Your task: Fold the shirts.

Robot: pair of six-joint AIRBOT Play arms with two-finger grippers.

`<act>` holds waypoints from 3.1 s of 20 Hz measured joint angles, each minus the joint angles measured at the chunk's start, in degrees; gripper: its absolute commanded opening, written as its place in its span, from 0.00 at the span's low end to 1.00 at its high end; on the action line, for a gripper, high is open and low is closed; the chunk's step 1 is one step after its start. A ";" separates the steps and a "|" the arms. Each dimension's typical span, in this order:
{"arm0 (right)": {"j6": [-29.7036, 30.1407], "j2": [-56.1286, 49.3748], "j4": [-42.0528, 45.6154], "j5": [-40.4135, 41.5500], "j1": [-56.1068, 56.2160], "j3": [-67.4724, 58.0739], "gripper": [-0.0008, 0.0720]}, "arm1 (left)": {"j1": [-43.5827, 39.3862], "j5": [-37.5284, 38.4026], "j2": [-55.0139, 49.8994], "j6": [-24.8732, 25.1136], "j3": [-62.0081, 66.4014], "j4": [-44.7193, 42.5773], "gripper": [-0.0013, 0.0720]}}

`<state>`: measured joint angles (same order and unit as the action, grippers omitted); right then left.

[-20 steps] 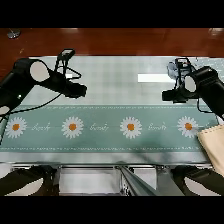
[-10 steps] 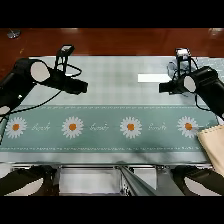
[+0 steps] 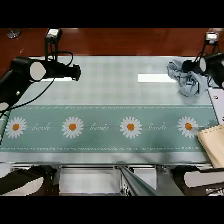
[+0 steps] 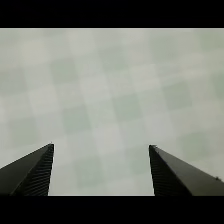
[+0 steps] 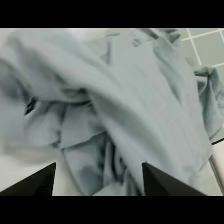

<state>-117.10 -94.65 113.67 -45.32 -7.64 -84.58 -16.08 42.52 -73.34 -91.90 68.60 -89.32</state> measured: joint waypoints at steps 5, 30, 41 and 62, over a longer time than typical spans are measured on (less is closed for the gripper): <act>6.88 -13.05 -8.28 -8.55 -7.96 -14.58 0.83 | 0.83 3.80 -0.96 -2.47 -0.02 -0.79 0.98; 33.11 32.39 -39.28 -12.59 5.68 -21.11 0.05 | 1.75 14.29 36.13 2.56 -31.65 19.34 0.98; 33.68 38.93 -46.05 -16.15 32.65 -1.55 0.05 | 1.31 7.67 36.81 2.51 -34.62 23.12 0.98; 18.71 40.06 -34.14 -15.50 11.15 38.16 0.87 | 14.16 15.89 27.98 -0.37 -35.50 28.26 0.98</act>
<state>-98.39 -54.59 79.53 -60.82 3.51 -46.41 -1.91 58.41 -45.36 -92.27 33.10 -61.06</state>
